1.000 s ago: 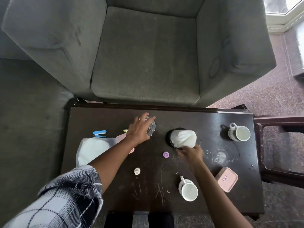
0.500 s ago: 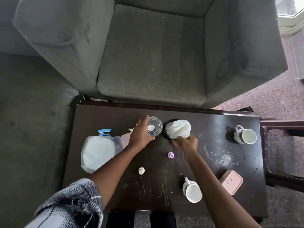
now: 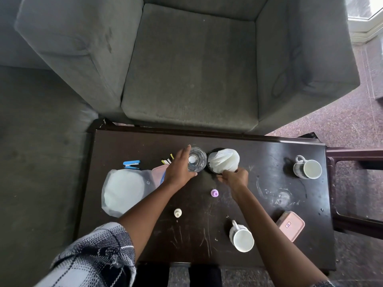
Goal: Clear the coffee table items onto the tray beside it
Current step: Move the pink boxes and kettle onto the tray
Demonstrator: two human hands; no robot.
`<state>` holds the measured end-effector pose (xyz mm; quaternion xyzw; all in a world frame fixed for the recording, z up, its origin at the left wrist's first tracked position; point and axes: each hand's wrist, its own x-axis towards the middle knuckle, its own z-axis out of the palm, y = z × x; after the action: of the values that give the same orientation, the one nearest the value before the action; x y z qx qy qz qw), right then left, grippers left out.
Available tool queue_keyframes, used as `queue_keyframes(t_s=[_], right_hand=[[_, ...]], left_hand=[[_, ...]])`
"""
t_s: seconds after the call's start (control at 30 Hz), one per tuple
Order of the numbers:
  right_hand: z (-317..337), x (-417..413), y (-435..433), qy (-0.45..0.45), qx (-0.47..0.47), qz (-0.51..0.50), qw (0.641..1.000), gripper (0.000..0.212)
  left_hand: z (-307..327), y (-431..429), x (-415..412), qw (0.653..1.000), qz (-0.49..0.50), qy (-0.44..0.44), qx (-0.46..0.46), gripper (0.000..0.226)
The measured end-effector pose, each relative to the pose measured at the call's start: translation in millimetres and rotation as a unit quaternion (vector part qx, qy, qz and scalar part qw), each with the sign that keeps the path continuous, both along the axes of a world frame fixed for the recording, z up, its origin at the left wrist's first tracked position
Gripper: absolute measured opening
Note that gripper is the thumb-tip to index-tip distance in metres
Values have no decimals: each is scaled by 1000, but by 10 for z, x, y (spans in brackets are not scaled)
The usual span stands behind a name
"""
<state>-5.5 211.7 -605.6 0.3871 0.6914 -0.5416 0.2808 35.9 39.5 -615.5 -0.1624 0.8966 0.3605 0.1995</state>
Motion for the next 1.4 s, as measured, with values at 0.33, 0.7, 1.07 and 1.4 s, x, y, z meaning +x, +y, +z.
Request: queue_keyframes(t_s=[0.33, 0.7, 1.07, 1.4], right_hand=[[146, 234, 25, 14, 17, -52, 998, 39], [-57, 806, -1137, -66, -75, 81, 992, 19], [-420, 1005, -1417, -21, 85, 43, 995, 17], [219, 1457, -587, -3, 4, -123, 992, 9]], left_hand=[[113, -143, 97, 997, 29, -16, 67, 85], [335, -1116, 775, 975, 194, -2, 104, 28], [305, -1344, 1174, 961, 227, -29, 153, 23], [618, -628, 1237, 937, 220, -93, 256, 33]])
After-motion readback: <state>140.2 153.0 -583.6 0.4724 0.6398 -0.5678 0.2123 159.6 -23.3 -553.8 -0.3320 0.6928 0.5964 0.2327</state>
